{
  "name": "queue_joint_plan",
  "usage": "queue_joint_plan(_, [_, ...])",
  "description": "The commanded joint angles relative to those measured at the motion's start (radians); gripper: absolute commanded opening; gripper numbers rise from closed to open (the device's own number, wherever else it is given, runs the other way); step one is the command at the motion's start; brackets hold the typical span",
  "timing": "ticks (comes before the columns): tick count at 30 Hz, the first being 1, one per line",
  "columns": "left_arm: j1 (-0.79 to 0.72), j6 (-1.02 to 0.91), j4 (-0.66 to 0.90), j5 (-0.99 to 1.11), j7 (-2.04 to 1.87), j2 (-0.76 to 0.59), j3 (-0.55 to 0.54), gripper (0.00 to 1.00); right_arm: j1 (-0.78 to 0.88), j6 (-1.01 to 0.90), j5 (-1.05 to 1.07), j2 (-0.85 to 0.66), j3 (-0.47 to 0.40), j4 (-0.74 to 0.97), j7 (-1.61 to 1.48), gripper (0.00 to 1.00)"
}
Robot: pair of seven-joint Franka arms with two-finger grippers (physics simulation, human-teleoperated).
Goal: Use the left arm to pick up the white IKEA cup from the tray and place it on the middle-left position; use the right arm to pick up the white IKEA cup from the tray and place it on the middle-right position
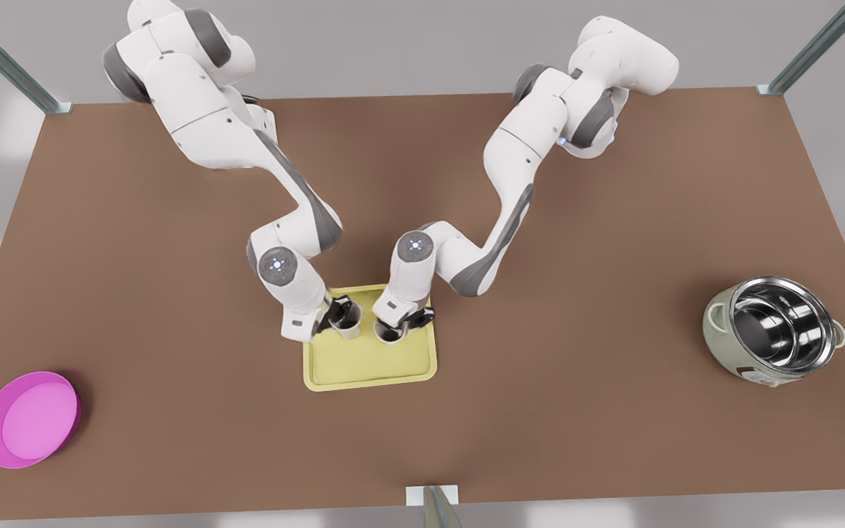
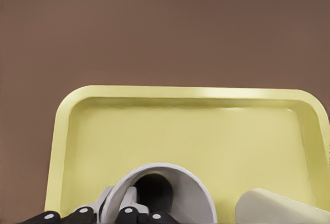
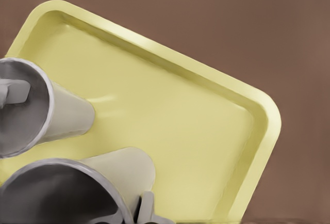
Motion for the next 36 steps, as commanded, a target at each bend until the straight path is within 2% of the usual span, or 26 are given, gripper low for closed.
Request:
queue_joint_plan(1, [0.003, -0.006, 0.003, -0.018, -0.022, -0.005, 0.0, 0.24, -0.035, -0.148, -0.026, -0.046, -0.003, 0.016, 0.011, 0.04])
queue_joint_plan(3, [0.005, -0.02, 0.003, -0.018, -0.022, -0.013, 0.0, 0.16, -0.125, -0.271, -0.025, -0.067, -0.004, 0.076, -0.154, 0.03])
queue_joint_plan(6, [0.012, -0.143, -0.01, -0.018, -0.016, -0.113, -0.005, 0.15, -0.237, -0.374, -0.028, -0.067, -0.006, 0.148, -0.362, 0.01])
queue_joint_plan(7, [0.014, -0.16, -0.112, -0.018, -0.015, -0.188, -0.002, 0.16, -0.274, -0.372, -0.029, -0.067, -0.006, 0.148, -0.426, 0.01])
queue_joint_plan(9, [0.135, 0.09, -0.611, -0.021, 0.133, -0.501, -0.005, 0.15, -0.326, -0.372, -0.031, -0.063, -0.007, 0.167, -0.53, 0.01])
queue_joint_plan(11, [0.282, 0.165, -0.821, -0.124, 0.499, -0.622, -0.003, 0.15, -0.344, -0.372, -0.031, -0.055, -0.007, 0.168, -0.57, 0.01])
queue_joint_plan(12, [0.336, 0.193, -0.856, -0.138, 0.629, -0.633, -0.002, 0.15, -0.355, -0.371, -0.031, -0.043, -0.009, 0.167, -0.587, 0.01])
queue_joint_plan(13, [0.411, 0.192, -0.857, -0.141, 0.769, -0.628, -0.003, 0.15, -0.364, -0.371, -0.04, -0.029, -0.012, 0.168, -0.604, 0.01])
queue_joint_plan(14, [0.492, 0.198, -0.853, -0.239, 0.97, -0.614, -0.002, 0.15, -0.387, -0.362, -0.063, -0.014, -0.021, 0.17, -0.621, 0.01])
queue_joint_plan(17, [0.572, 0.259, -0.85, -0.314, 1.183, -0.561, -0.002, 0.15, -0.412, -0.355, -0.112, 0.054, -0.057, 0.249, -0.694, 0.01])
queue_joint_plan(19, [0.594, 0.291, -0.855, -0.372, 1.276, -0.547, -0.002, 0.15, -0.412, -0.355, -0.112, 0.083, -0.075, 0.285, -0.725, 0.01])
queue_joint_plan(25, [0.598, 0.369, -0.857, -0.372, 1.289, -0.506, -0.002, 0.15, -0.412, -0.334, -0.112, 0.192, -0.119, 0.389, -0.757, 0.01])
queue_joint_plan(31, [0.598, 0.4, -0.853, -0.372, 1.299, -0.483, -0.002, 0.17, -0.413, -0.213, -0.107, 0.261, -0.149, 0.398, -0.78, 0.01])
queue_joint_plan(32, [0.597, 0.4, -0.853, -0.371, 1.299, -0.484, -0.002, 0.67, -0.429, -0.211, -0.106, 0.278, -0.146, 0.404, -0.78, 0.01])
queue_joint_plan(33, [0.597, 0.4, -0.85, -0.366, 1.305, -0.484, -0.002, 1.0, -0.429, -0.184, -0.106, 0.287, -0.144, 0.404, -0.782, 0.01])
queue_joint_plan(36, [0.598, 0.399, -0.85, -0.366, 1.303, -0.489, -0.002, 1.0, -0.429, -0.158, -0.106, 0.301, -0.144, 0.404, -0.785, 0.01])
